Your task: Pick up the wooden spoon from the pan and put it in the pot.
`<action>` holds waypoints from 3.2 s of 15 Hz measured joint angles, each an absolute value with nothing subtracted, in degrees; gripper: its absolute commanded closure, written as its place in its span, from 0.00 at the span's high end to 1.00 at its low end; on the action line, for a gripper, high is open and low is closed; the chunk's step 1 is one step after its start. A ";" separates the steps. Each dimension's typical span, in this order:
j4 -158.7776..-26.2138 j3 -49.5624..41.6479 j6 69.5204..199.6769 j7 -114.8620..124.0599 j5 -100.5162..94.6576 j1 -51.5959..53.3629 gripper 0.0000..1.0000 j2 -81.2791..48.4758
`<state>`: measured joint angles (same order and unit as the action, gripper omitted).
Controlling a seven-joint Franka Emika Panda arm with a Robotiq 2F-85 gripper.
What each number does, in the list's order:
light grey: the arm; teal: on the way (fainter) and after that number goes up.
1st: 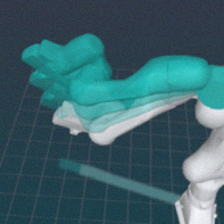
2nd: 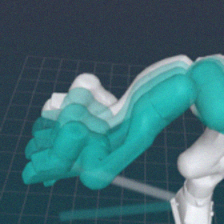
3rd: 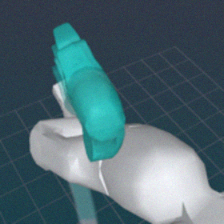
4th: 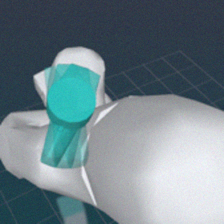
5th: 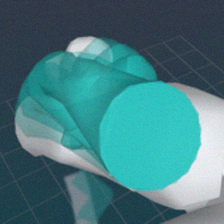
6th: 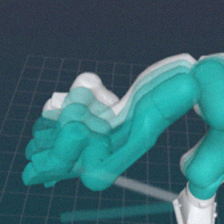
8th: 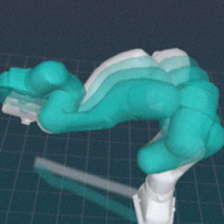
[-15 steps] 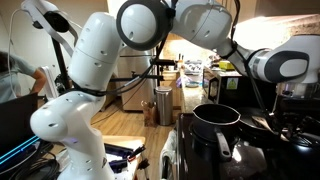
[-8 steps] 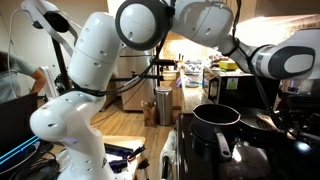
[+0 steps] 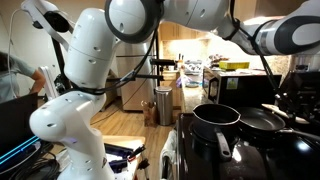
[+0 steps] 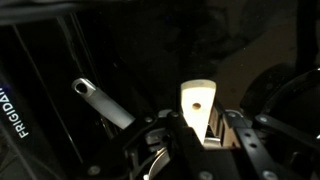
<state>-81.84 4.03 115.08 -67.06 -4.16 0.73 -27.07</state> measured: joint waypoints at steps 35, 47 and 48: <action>-103.70 4.30 119.34 -64.93 -2.86 0.96 0.07 -6.60; -101.75 3.27 108.77 -67.03 -15.31 1.00 0.30 0.52; -101.88 3.26 108.77 -67.04 -15.31 1.00 0.07 0.51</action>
<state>-101.88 3.26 108.77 -67.04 -15.31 1.00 0.51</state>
